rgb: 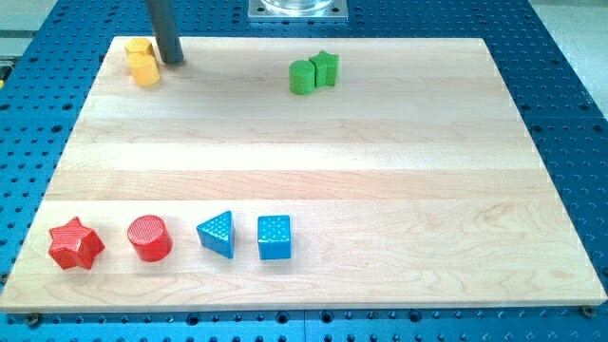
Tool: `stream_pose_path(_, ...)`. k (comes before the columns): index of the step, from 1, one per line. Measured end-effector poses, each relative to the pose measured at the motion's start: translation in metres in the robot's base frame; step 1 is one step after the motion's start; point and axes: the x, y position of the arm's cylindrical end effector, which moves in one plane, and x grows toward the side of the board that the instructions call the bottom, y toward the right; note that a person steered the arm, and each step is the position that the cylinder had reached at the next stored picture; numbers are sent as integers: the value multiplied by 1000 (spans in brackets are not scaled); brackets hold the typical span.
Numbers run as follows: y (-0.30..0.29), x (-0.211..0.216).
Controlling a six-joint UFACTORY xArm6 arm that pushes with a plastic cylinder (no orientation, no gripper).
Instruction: Separate the green blocks
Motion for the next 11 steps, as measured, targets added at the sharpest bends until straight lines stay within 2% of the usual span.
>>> stream_pose_path(2,-16,46)
stream_pose_path(3,-15,54)
stream_pose_path(4,30,80)
stream_pose_path(5,125,136)
stream_pose_path(6,252,148)
stream_pose_path(8,342,48)
stream_pose_path(9,308,20)
stream_pose_path(10,293,14)
stream_pose_path(11,183,28)
